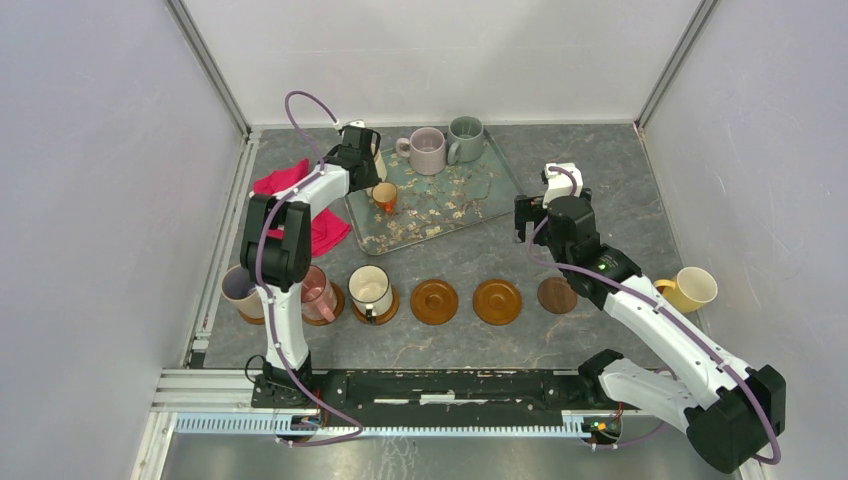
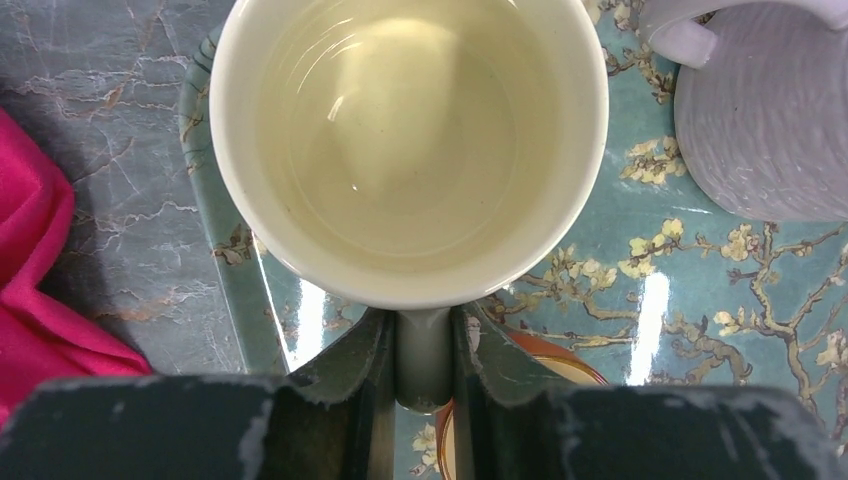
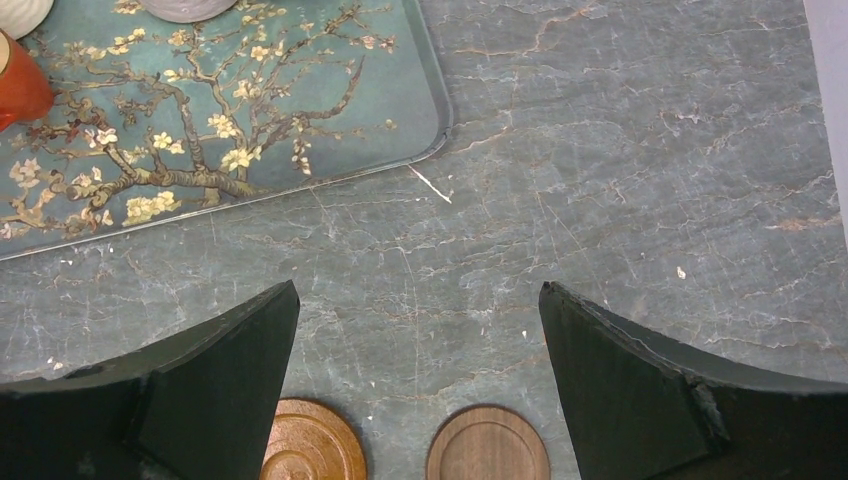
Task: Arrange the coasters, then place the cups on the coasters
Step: Pick up the cup from the tray.
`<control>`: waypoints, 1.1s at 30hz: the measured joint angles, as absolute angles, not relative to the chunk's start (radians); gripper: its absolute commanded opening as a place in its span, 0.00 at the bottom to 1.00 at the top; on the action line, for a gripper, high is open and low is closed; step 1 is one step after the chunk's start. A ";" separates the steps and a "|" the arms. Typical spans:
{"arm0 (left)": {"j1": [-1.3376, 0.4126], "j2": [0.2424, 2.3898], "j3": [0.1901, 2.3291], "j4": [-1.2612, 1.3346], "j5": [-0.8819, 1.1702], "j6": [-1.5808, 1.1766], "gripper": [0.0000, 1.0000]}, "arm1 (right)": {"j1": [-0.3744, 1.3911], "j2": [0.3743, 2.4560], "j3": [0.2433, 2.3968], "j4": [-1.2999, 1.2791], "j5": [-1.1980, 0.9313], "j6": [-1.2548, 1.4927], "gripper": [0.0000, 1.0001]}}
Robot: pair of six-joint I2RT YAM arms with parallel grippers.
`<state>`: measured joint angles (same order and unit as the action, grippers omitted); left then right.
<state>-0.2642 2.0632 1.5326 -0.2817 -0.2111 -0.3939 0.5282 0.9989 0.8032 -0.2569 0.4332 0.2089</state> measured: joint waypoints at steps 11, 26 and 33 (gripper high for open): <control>-0.265 2.031 1.532 -0.325 -0.258 -0.375 0.02 | 0.528 0.997 0.803 -0.256 0.419 0.208 0.98; -0.312 1.899 1.532 -0.342 -0.314 -0.347 0.02 | 0.528 0.997 0.803 -0.249 0.402 0.213 0.98; -0.393 1.837 1.532 -0.390 -0.326 -0.347 0.02 | 0.528 0.997 0.802 -0.246 0.400 0.223 0.98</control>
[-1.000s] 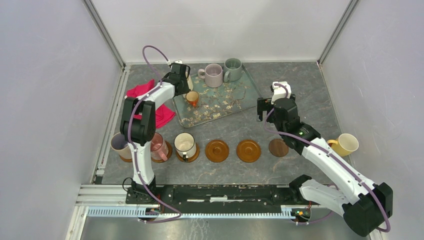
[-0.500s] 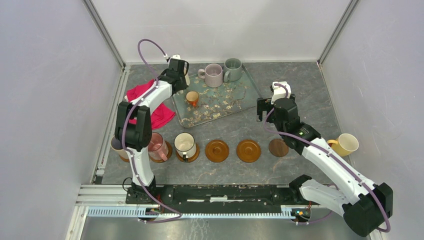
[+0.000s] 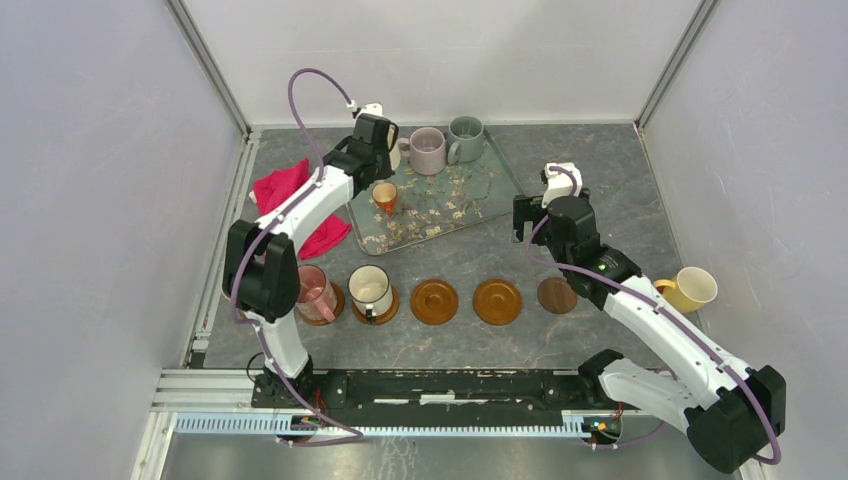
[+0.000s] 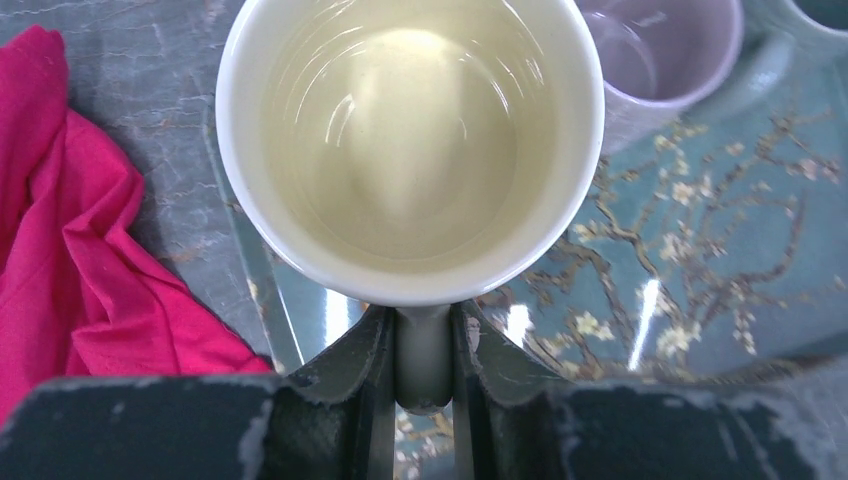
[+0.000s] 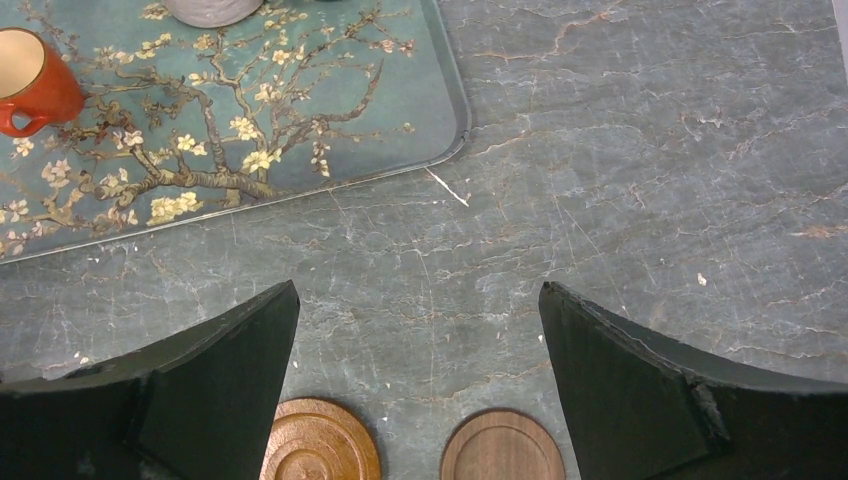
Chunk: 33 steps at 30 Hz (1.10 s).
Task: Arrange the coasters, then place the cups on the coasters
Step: Pick up the cup from the tray, then place the cup on the coaster.
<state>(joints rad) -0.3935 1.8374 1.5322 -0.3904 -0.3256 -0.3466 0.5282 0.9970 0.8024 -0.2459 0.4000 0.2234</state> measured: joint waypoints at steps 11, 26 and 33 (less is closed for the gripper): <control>-0.589 1.668 1.466 -0.450 -0.343 -0.347 0.02 | 0.528 0.997 0.767 -0.241 0.416 0.245 0.98; -0.854 1.430 1.161 -0.535 -0.365 -0.440 0.02 | 0.528 0.987 0.721 -0.232 0.434 0.276 0.98; -0.984 1.334 1.045 -0.546 -0.387 -0.518 0.02 | 0.528 0.998 0.721 -0.229 0.450 0.289 0.98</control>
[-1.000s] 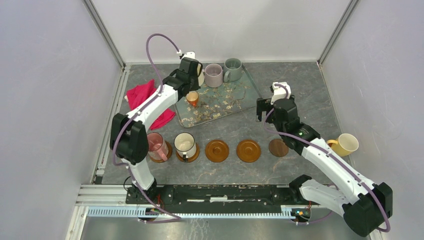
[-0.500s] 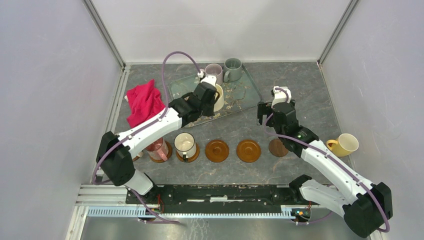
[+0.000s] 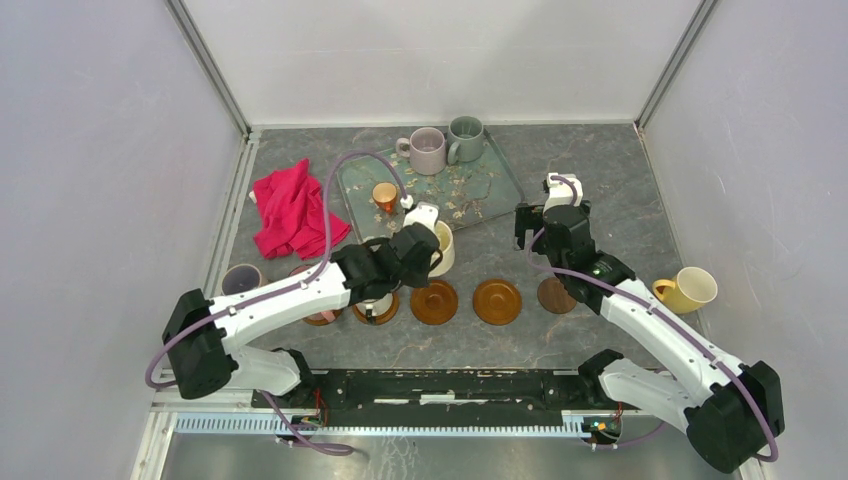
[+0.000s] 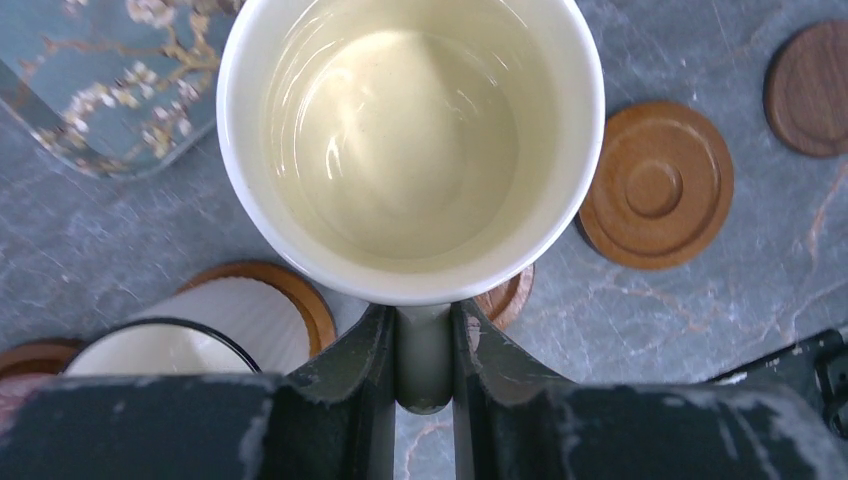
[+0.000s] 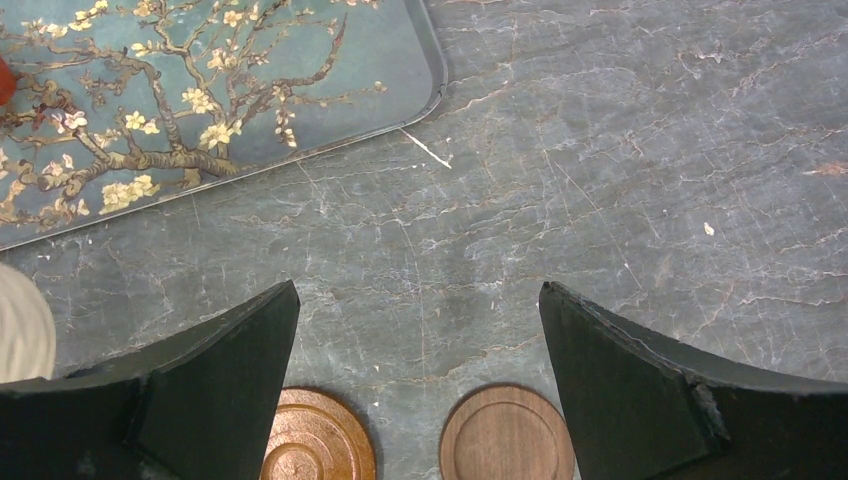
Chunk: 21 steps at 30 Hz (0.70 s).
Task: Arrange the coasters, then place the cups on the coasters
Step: Place the cup on the coaster.
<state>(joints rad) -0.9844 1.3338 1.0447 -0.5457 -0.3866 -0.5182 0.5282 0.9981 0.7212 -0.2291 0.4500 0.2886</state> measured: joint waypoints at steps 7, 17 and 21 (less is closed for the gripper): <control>-1.090 1.304 0.958 -0.548 -0.392 -0.601 0.02 | 0.528 1.011 0.721 -0.227 0.455 0.302 0.98; -1.176 1.303 0.891 -0.548 -0.392 -0.670 0.02 | 0.528 1.016 0.721 -0.227 0.455 0.319 0.98; -1.179 1.290 0.866 -0.548 -0.392 -0.693 0.02 | 0.528 1.016 0.721 -0.227 0.455 0.323 0.98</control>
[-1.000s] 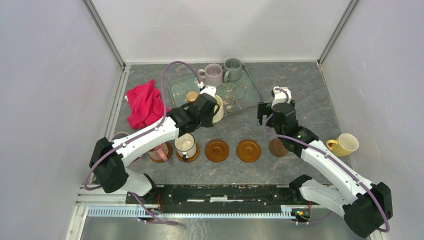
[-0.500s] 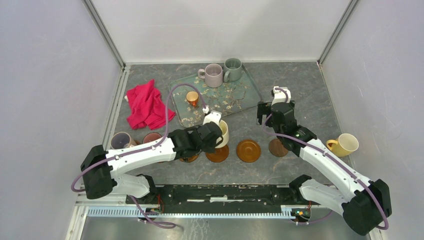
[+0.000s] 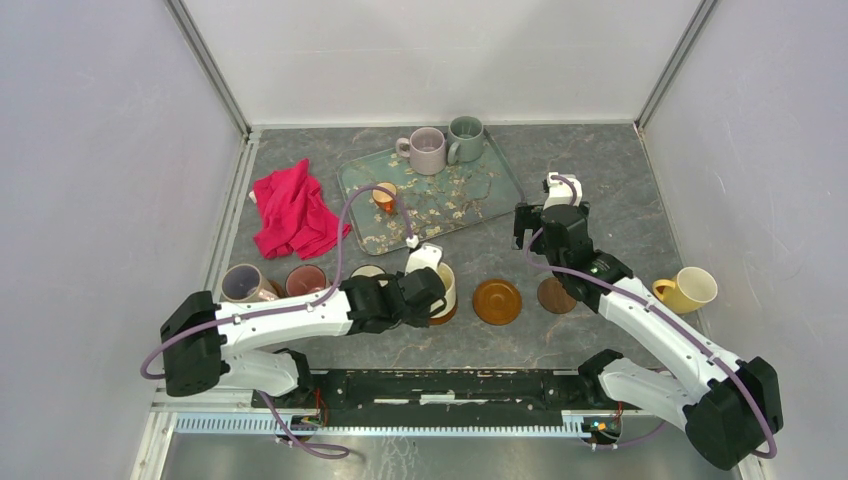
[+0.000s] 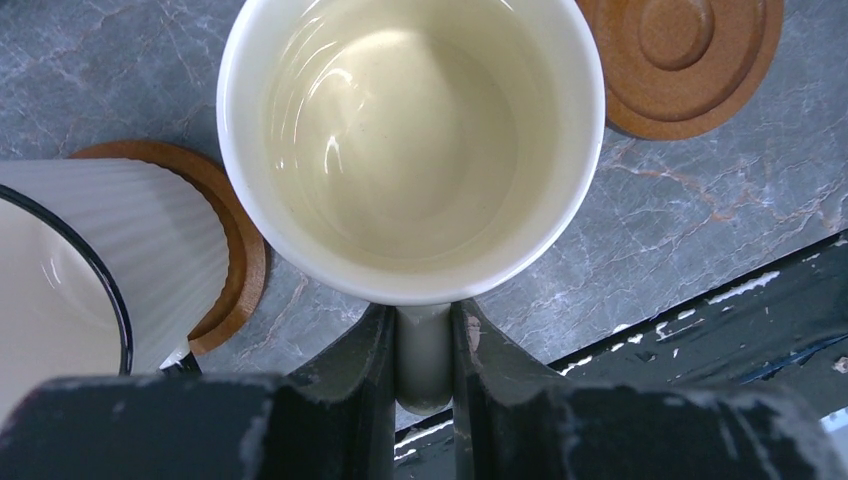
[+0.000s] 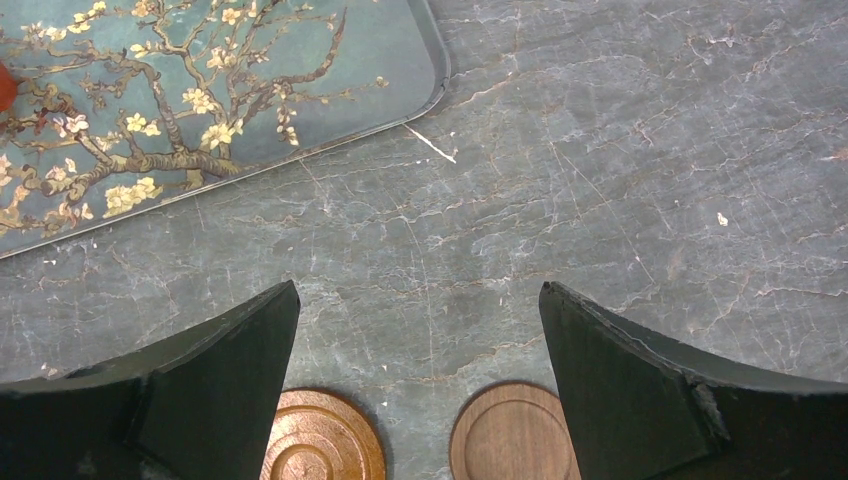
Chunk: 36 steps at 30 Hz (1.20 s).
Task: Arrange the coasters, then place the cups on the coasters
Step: Place the cup on the coaster.
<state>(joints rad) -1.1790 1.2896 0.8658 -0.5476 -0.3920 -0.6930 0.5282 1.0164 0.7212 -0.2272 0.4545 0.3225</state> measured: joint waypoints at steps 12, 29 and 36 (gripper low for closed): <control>-1.190 1.286 0.810 -0.512 -0.392 -0.710 0.02 | 0.528 1.032 0.721 -0.227 0.454 0.329 0.98; -1.203 1.311 0.781 -0.460 -0.417 -0.717 0.02 | 0.528 1.042 0.721 -0.227 0.453 0.329 0.98; -1.207 1.311 0.772 -0.446 -0.418 -0.722 0.05 | 0.528 1.043 0.721 -0.227 0.453 0.329 0.98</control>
